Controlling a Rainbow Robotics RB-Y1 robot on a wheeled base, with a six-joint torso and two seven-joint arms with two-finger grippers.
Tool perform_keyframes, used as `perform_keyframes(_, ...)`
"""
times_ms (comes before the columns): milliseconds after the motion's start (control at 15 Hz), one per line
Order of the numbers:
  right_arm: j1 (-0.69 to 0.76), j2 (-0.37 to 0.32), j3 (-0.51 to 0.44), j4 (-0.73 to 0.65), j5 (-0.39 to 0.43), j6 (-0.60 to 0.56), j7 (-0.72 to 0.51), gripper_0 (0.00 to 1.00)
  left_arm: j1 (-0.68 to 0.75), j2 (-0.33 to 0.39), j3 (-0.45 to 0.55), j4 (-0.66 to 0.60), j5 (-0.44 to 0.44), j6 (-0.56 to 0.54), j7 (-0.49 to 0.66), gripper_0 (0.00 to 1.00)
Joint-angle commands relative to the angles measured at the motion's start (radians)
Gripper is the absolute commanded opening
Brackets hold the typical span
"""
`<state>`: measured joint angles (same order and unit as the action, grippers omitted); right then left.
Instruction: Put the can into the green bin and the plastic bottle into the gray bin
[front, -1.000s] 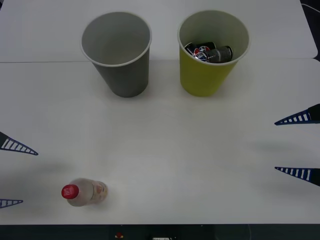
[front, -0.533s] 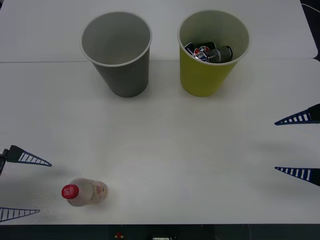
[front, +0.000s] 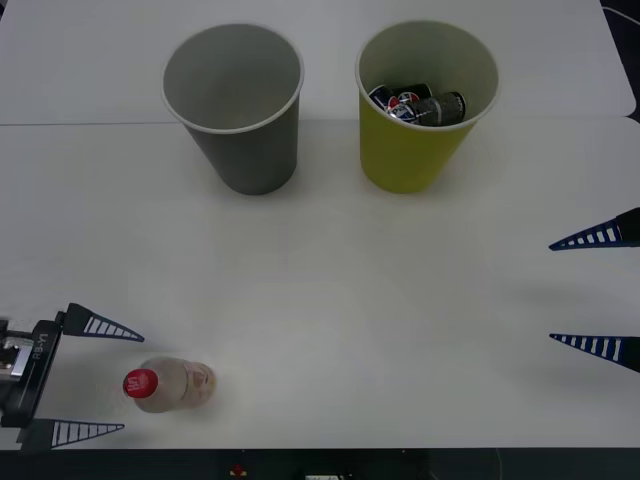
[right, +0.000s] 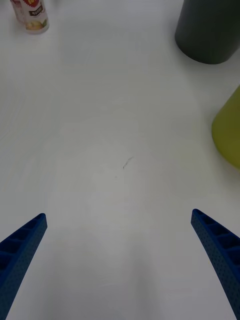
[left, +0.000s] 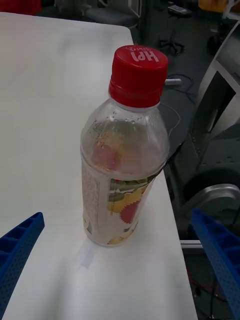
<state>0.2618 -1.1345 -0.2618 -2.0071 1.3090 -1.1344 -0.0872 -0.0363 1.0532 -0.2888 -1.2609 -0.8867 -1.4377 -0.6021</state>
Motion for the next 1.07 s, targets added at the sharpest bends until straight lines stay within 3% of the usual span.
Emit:
perform_keyframes(67,0.000,0.000,0.000,0.000,0.000,0.000,0.000,1.00,-0.019,-0.027,-0.062,0.008,0.037,0.031,-0.013,1.00)
perform_keyframes(600,0.000,0.000,0.000,0.000,0.000,0.000,0.000,1.00,-0.070,-0.082,-0.150,0.008,0.052,0.115,-0.038,1.00)
perform_keyframes(667,0.000,0.000,0.000,0.000,0.000,0.000,0.000,1.00,-0.070,-0.082,-0.150,0.008,0.054,0.115,-0.038,0.76)
perform_keyframes(733,0.000,0.000,0.000,0.000,0.000,0.000,0.000,1.00,-0.070,-0.082,-0.150,0.009,0.052,0.115,-0.036,0.06)
perform_keyframes(800,0.000,0.000,0.000,0.000,0.000,0.000,0.000,1.00,-0.070,-0.082,-0.150,0.008,0.054,0.115,-0.036,0.00)
perform_keyframes(1067,0.000,0.000,0.000,0.000,0.000,0.000,0.000,1.00,-0.070,-0.082,-0.150,0.008,0.054,0.115,-0.036,0.00)
